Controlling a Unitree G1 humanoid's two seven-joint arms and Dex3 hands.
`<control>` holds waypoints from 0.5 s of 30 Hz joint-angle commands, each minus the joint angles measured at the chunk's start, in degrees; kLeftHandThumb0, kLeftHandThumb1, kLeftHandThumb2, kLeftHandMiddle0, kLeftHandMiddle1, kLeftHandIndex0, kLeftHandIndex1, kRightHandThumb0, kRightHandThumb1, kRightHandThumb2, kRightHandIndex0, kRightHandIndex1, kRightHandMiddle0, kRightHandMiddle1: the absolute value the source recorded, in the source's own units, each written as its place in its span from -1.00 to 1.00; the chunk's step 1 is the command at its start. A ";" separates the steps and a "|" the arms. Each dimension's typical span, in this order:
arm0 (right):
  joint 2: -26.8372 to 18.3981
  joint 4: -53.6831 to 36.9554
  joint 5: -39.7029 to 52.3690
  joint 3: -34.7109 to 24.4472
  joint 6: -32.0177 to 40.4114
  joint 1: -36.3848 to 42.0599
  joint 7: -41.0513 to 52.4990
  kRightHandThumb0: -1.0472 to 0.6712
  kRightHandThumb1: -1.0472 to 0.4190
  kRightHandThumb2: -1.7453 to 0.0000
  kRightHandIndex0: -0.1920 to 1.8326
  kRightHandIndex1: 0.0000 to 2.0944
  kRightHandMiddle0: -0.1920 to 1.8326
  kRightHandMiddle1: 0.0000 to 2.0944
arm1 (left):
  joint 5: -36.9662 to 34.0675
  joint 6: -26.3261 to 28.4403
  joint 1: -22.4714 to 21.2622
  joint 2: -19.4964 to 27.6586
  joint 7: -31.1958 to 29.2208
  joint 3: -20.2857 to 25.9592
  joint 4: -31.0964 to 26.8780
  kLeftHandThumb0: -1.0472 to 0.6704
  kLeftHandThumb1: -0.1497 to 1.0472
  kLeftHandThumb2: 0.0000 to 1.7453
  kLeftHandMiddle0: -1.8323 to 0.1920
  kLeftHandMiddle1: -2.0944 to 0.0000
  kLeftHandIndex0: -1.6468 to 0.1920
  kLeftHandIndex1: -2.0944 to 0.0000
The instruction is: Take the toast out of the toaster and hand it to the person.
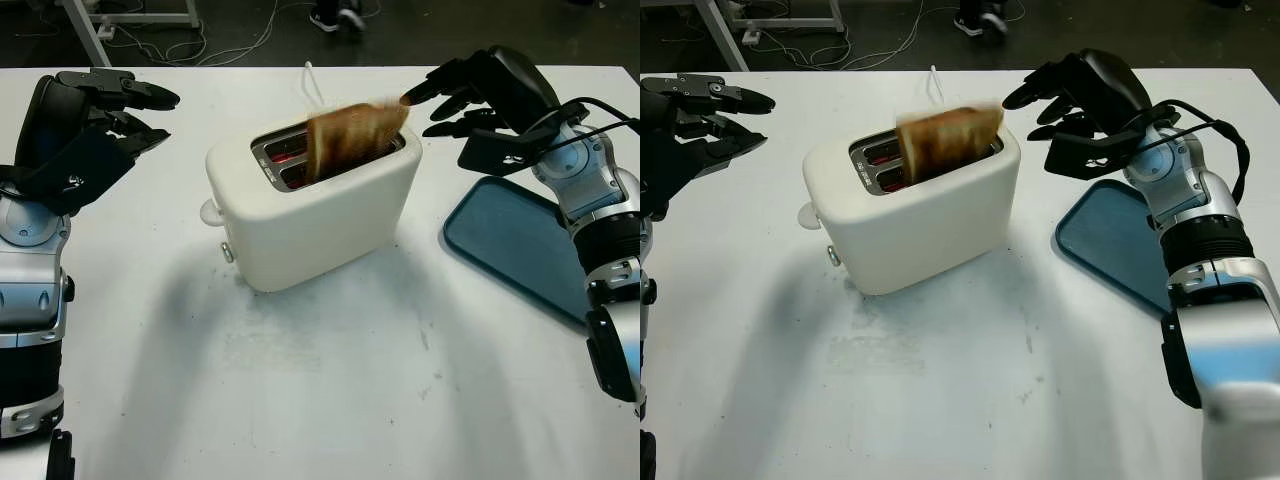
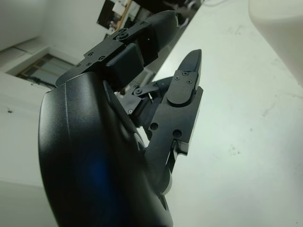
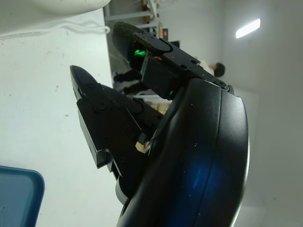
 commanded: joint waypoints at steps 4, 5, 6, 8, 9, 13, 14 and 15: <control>-0.64 -1.06 0.44 -0.50 0.29 0.43 -0.61 0.22 -0.47 1.00 0.52 -1.00 0.29 -0.99 | 0.04 -0.09 0.77 -0.06 0.14 0.08 -0.22 0.08 0.66 -1.00 -0.01 0.18 -0.29 0.77; -0.45 -1.68 1.16 -1.06 1.00 0.41 -0.39 0.23 -0.47 1.00 0.51 -1.00 0.29 -0.99 | 0.09 0.13 0.74 -0.06 0.15 0.05 -0.36 0.08 0.66 -1.00 -0.01 0.18 -0.29 0.77; -0.27 -2.75 1.99 -1.77 1.66 0.51 -0.32 0.26 -0.47 1.00 0.50 -1.00 0.30 -0.99 | 0.13 0.36 0.72 -0.06 0.14 0.03 -0.48 0.08 0.66 -1.00 0.00 0.18 -0.29 0.77; -0.37 -5.91 3.00 -3.17 2.27 0.68 -0.67 0.20 -0.49 0.99 0.44 -1.00 0.28 -1.00 | 0.20 0.56 0.69 0.01 0.07 -0.05 -0.65 0.09 0.67 -1.00 0.01 0.18 -0.28 0.77; -0.49 -7.43 3.50 -3.81 2.12 0.73 -0.73 0.18 -0.48 0.99 0.41 -1.00 0.28 -1.00 | 0.26 0.47 0.68 0.07 0.07 -0.09 -0.62 0.09 0.67 -1.00 0.00 0.18 -0.28 0.77; -0.65 -16.13 7.92 -6.83 3.19 0.46 2.35 0.05 -0.42 0.99 0.30 -1.00 0.20 -1.00 | 0.05 -0.92 0.67 0.20 -0.03 -0.05 0.06 0.10 0.66 -1.00 -0.01 0.17 -0.29 0.77; -0.71 -19.11 8.31 -7.33 4.72 0.66 3.03 0.00 -0.40 0.99 0.27 -1.00 0.18 -1.00 | -0.08 -0.87 0.67 0.19 -0.12 0.00 0.08 0.10 0.66 -1.00 -0.01 0.17 -0.29 0.77; -0.75 -22.30 8.50 -7.76 6.39 0.87 3.73 -0.03 -0.38 1.00 0.26 -1.00 0.17 -1.00 | -0.16 -0.65 0.69 0.19 -0.20 0.04 -0.01 0.10 0.66 -0.99 -0.01 0.17 -0.29 0.77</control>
